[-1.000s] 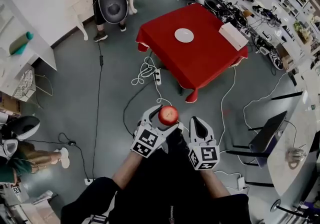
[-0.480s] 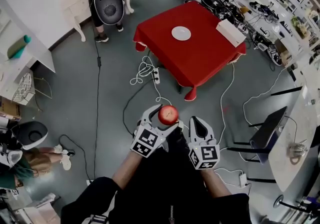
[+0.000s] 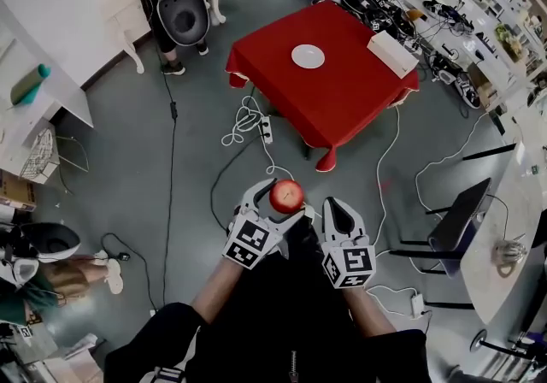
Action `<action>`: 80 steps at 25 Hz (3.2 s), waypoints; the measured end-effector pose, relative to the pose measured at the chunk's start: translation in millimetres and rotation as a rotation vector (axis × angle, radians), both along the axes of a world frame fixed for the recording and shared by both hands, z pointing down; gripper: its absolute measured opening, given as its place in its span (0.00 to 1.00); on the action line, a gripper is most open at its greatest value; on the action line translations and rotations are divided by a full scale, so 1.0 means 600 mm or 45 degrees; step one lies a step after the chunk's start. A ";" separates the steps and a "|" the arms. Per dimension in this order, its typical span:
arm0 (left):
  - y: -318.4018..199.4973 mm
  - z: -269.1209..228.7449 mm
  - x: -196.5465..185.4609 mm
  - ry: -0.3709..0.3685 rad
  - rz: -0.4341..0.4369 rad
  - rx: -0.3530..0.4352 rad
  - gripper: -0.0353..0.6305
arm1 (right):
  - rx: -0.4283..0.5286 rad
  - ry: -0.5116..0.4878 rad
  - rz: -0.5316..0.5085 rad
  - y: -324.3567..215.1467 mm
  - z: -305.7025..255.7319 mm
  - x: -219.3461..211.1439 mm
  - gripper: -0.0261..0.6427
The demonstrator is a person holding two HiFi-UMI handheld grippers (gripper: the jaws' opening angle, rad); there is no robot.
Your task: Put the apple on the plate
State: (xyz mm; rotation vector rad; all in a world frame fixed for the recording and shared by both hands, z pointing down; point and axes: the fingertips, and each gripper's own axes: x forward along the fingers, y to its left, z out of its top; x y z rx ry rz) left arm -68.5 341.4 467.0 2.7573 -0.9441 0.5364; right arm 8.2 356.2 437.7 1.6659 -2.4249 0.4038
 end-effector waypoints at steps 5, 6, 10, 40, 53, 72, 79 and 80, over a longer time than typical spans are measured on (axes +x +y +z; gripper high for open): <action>-0.003 -0.003 -0.003 0.007 0.007 -0.007 0.63 | -0.003 0.006 0.000 -0.003 -0.005 -0.006 0.06; -0.004 -0.004 -0.003 0.008 0.009 -0.009 0.63 | -0.003 0.007 0.000 -0.004 -0.007 -0.007 0.06; -0.010 0.000 -0.002 0.010 0.011 -0.017 0.63 | -0.001 0.010 -0.001 -0.009 -0.007 -0.006 0.06; -0.269 0.020 0.098 -0.034 -0.010 -0.056 0.63 | -0.044 -0.030 -0.046 -0.276 0.004 0.086 0.06; -0.369 0.027 0.156 -0.038 -0.012 -0.088 0.63 | -0.065 -0.042 -0.053 -0.377 0.006 0.143 0.06; -0.419 0.037 0.210 -0.059 -0.080 -0.106 0.63 | -0.103 -0.070 -0.125 -0.414 0.031 0.202 0.06; -0.429 0.035 0.200 -0.057 -0.118 -0.093 0.63 | -0.099 -0.068 -0.154 -0.421 0.034 0.196 0.06; -0.429 0.035 0.198 -0.056 -0.121 -0.091 0.63 | -0.095 -0.067 -0.157 -0.421 0.034 0.195 0.06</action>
